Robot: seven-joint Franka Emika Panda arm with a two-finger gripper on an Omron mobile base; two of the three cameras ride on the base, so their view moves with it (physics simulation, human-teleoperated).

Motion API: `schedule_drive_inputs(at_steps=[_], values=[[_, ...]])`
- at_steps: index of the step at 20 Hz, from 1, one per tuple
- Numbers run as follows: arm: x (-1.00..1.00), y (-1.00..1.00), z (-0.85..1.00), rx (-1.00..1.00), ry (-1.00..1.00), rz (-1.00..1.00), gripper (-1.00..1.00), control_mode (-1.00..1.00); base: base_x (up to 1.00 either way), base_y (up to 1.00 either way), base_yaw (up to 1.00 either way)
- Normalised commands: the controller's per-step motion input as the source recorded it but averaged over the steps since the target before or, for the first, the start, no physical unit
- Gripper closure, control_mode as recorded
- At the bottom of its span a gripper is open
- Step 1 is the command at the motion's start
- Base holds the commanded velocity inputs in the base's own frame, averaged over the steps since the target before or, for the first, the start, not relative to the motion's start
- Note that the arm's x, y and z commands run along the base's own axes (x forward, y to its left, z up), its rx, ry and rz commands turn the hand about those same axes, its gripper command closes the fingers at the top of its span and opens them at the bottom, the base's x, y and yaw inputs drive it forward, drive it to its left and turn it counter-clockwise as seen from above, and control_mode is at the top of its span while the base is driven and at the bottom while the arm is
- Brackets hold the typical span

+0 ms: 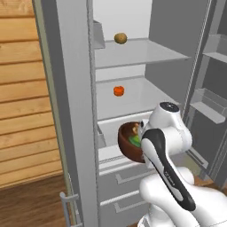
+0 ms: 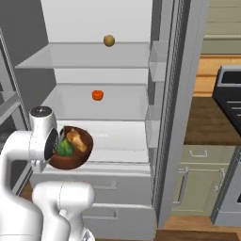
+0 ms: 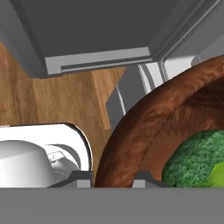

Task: Pick the chicken drumstick and broccoli from their plates and place them in the bowl. Then put the bowl in the fridge.

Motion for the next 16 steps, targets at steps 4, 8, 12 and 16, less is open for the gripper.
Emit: schedule_drive_inputs(at_steps=[4,8,12,16], values=[[0.0,0.0,0.0,0.0,0.0,0.0,1.0,1.0,0.47,-0.13,0.05],[0.0,0.0,0.0,0.0,0.0,0.0,1.0,1.0,0.24,0.0,0.12],[0.0,0.0,0.0,0.0,0.0,0.0,1.0,1.0,-0.03,0.0,0.07],[0.09,0.0,0.01,0.0,0.0,0.02,1.0,-1.0,0.0,0.0,0.0]])
